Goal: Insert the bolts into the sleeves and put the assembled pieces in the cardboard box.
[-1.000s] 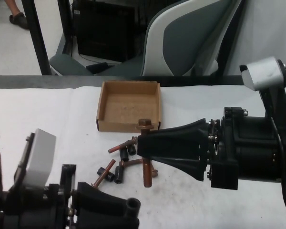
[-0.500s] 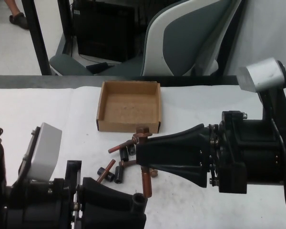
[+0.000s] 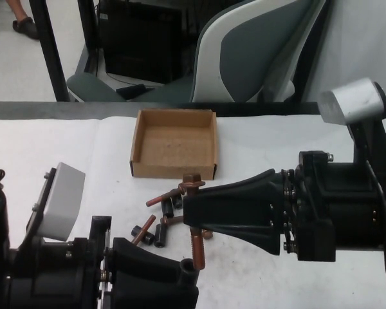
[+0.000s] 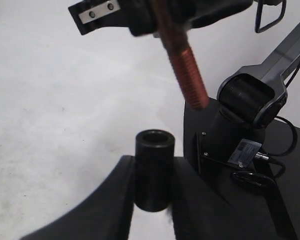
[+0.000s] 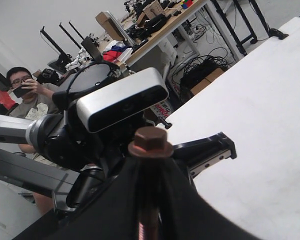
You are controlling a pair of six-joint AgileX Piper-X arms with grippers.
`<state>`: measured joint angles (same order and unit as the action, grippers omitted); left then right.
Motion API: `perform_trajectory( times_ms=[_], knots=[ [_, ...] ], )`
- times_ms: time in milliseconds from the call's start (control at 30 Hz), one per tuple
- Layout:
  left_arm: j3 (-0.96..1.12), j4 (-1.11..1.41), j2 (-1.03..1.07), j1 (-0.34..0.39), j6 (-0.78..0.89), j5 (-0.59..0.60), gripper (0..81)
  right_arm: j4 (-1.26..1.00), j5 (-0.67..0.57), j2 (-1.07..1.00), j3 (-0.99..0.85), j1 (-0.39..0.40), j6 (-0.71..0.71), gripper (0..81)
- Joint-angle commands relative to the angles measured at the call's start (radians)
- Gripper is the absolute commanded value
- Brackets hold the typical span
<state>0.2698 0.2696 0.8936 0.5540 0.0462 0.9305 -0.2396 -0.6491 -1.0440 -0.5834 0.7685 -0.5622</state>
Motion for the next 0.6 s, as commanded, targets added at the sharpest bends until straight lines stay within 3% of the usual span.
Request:
perform_trajectory(
  times_ms=[0, 367, 567],
  knots=[
    [0.014, 0.019, 0.001, 0.006, 0.008, 0.015, 0.8, -0.009, -0.007, 0.005, -0.007, -0.004, -0.009, 0.2],
    [0.016, 0.019, 0.001, 0.006, -0.012, 0.015, 0.8, 0.011, -0.007, 0.005, -0.007, -0.004, -0.007, 0.2],
    [0.016, 0.022, 0.022, 0.006, -0.055, -0.028, 0.8, 0.018, -0.007, -0.024, -0.007, -0.004, 0.156, 0.2]
  ],
)
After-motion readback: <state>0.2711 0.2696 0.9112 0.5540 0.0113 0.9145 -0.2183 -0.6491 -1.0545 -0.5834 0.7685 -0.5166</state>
